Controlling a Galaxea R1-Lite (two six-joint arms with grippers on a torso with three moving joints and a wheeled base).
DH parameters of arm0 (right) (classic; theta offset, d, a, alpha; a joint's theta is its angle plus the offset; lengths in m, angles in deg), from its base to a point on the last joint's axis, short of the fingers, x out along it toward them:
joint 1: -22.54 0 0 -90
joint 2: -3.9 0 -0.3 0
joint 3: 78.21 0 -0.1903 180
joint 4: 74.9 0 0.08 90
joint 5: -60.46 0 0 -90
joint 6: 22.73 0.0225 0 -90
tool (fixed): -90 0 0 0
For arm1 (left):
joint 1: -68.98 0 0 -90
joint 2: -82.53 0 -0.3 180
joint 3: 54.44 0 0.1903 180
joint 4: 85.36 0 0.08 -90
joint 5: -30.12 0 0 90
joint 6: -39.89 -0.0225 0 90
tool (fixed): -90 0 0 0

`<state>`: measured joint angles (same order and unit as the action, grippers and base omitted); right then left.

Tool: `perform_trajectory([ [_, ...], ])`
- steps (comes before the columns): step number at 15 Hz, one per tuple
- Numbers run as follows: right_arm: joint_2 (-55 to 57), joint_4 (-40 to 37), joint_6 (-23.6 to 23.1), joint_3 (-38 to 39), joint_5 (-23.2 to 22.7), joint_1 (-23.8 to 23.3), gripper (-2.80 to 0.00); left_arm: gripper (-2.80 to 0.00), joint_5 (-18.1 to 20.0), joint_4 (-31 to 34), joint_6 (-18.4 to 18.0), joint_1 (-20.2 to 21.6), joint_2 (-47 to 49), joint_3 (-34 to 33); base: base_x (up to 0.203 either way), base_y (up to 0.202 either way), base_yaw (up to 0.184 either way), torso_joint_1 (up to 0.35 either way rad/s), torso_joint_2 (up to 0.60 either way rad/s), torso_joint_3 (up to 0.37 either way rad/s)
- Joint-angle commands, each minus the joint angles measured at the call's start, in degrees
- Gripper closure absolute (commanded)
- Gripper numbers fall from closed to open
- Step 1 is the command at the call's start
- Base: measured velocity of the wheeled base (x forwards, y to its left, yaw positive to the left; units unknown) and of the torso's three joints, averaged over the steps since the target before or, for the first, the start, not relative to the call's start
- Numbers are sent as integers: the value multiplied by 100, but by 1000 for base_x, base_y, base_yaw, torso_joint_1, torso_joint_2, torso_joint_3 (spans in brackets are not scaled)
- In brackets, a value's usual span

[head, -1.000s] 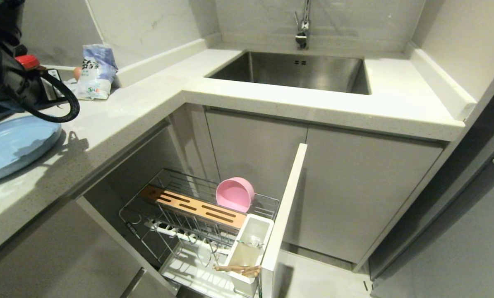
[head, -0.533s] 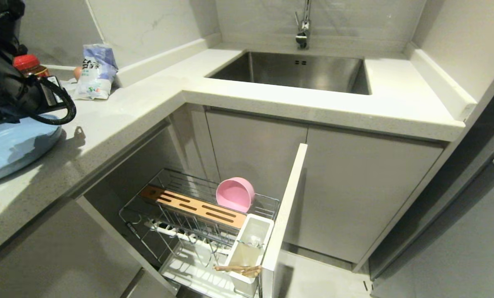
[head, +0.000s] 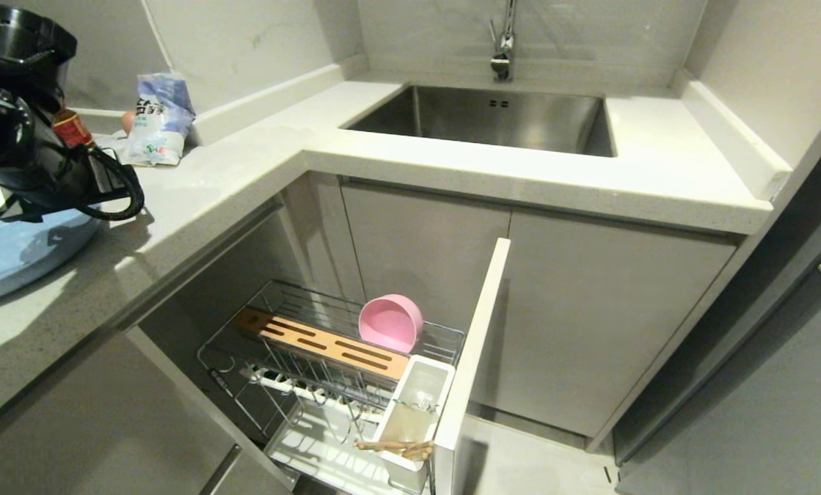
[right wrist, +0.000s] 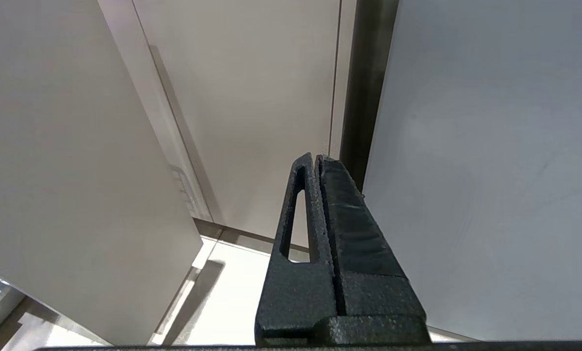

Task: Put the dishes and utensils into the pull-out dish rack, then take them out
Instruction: Pick up the plate and place it in the cupboard

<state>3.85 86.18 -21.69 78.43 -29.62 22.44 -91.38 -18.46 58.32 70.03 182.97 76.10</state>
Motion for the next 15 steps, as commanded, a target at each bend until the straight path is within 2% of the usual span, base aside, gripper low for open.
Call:
perform_trajectory([
  [1,-4,5,1,149,-1,1,0,-280,12,30,11,17,109,7,0,0,0,0,0,0],
  [4,-4,5,1,149,-1,1,0,-280,30,32,11,19,134,6,0,0,0,0,0,0],
  [5,-4,5,1,149,-1,1,0,0,30,32,11,19,134,6,0,0,0,0,0,0],
  [15,-4,5,1,149,-1,1,0,0,47,32,3,-39,-35,-40,0,0,0,0,0,0],
])
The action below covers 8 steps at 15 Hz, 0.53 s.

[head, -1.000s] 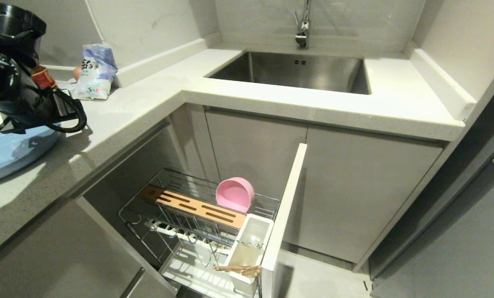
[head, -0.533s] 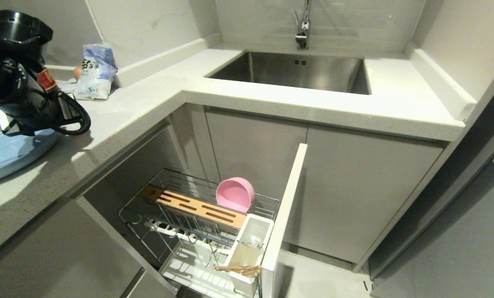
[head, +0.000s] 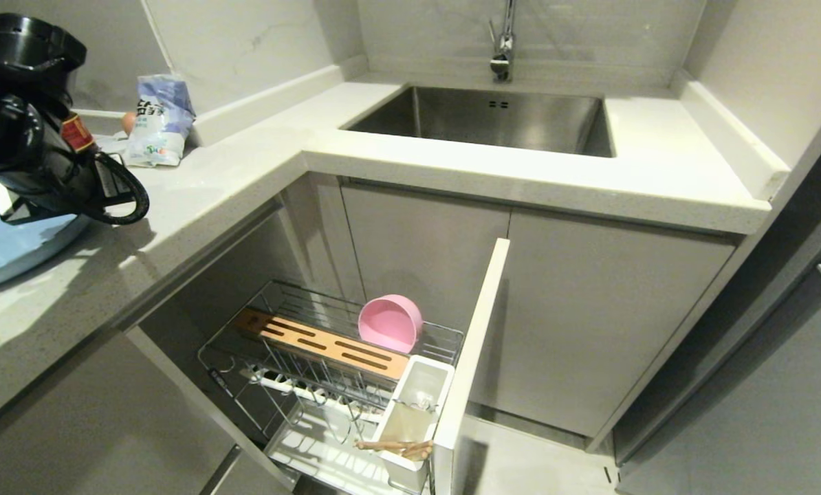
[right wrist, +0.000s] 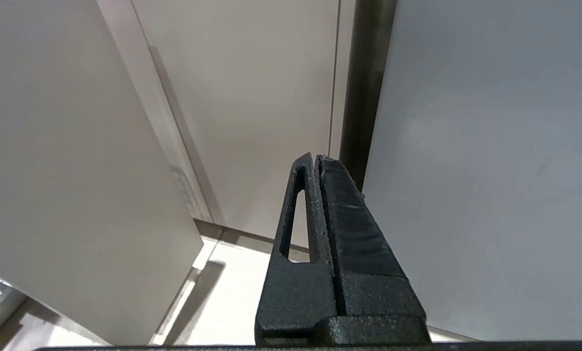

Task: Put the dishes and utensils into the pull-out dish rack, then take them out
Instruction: Pick up the plate and place it in the cupboard

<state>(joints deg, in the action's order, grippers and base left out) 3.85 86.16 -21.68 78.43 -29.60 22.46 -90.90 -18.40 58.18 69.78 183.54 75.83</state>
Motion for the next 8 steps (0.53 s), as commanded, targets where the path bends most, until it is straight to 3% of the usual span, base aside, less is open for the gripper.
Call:
perform_trajectory([
  [1,-4,6,1,149,-3,-1,0,0,21,26,17,-39,-170,-45,0,0,0,0,0,0],
  [5,-4,6,1,149,-3,-1,0,0,176,12,32,-183,-558,-164,0,0,0,0,0,0],
  [8,-4,6,1,149,-3,-1,0,0,182,-25,297,-657,-1210,-233,0,0,0,0,0,0],
])
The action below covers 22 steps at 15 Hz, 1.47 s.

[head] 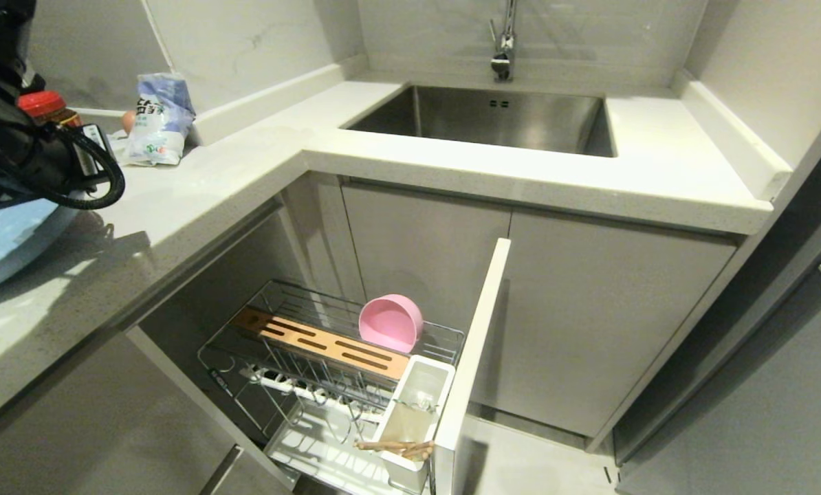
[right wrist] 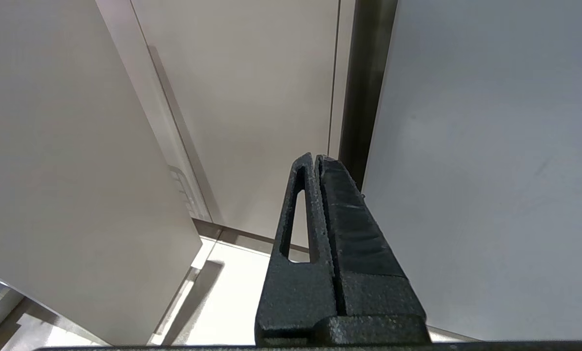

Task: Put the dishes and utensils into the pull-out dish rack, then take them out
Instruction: Pick up the plate and place it in the cupboard

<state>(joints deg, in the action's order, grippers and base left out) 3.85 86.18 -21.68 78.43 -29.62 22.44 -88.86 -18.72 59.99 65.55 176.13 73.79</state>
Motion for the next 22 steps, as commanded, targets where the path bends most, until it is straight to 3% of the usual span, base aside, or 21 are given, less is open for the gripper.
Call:
perform_trajectory([
  [1,-4,5,1,149,-1,1,0,0,-21,2,249,-459,-737,-37,0,0,0,0,0,0],
  [5,-4,5,1,149,-1,1,0,0,29,-149,741,-1644,-1526,-40,0,0,0,0,0,0],
  [7,-4,5,1,149,-1,1,0,0,46,-505,1183,-2327,-1738,-66,0,0,0,0,0,0],
  [13,-4,5,1,149,-1,1,0,0,20,-1673,2568,-3813,-1576,-46,0,0,0,0,0,0],
  [17,-4,5,1,149,-1,1,0,0,-62,-1858,3809,-4032,-1261,-498,0,0,0,0,0,0],
  [20,-4,5,1,149,-1,1,0,0,-486,-2240,4205,-3959,-1184,-1672,0,0,0,0,0,0],
  [22,-4,5,1,149,-1,1,0,0,-723,-3122,4426,-3862,-1119,-2668,0,0,0,0,0,0],
])
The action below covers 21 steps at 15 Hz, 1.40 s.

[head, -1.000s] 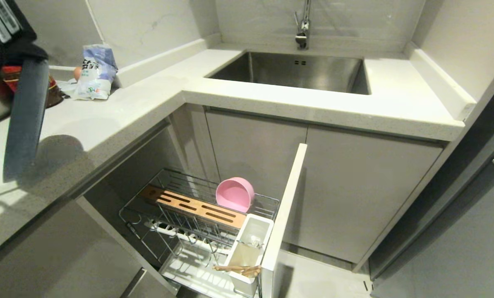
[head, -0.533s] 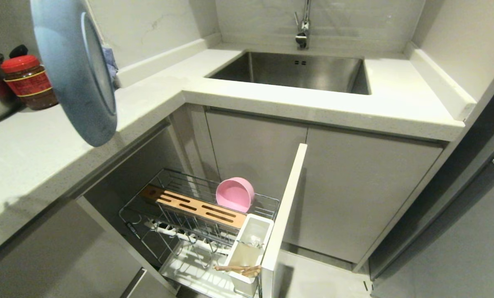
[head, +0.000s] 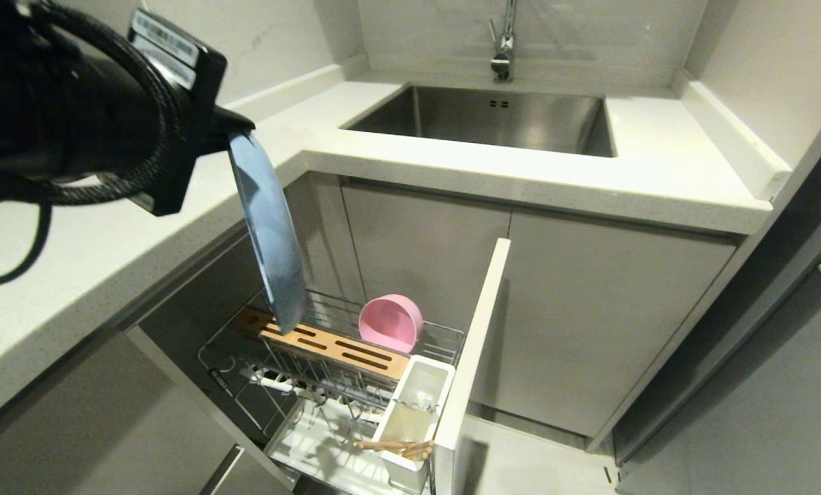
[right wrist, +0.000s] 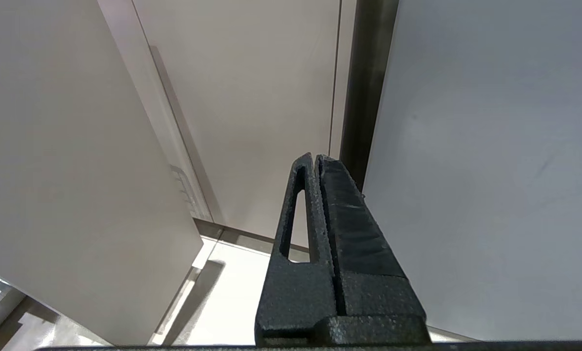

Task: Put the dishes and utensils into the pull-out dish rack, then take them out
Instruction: Pick up the plate and place it in the cupboard

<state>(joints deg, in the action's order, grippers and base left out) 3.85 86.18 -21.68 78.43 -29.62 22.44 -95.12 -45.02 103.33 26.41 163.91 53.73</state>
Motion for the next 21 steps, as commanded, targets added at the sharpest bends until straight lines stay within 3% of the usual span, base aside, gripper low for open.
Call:
perform_trajectory([
  [1,-4,5,1,149,-1,1,0,0,-218,-1138,142,79,157,-1189,0,0,0,0,0,0],
  [6,-4,5,1,149,-1,1,0,0,-644,-3804,235,146,583,-2968,0,0,0,0,0,0],
  [10,-4,5,1,149,-1,1,0,0,-1079,-5222,249,183,1300,-3705,0,0,0,0,0,0],
  [21,-4,5,1,149,-1,1,0,0,-1467,-5485,693,408,2251,-3874,0,0,0,0,0,0],
])
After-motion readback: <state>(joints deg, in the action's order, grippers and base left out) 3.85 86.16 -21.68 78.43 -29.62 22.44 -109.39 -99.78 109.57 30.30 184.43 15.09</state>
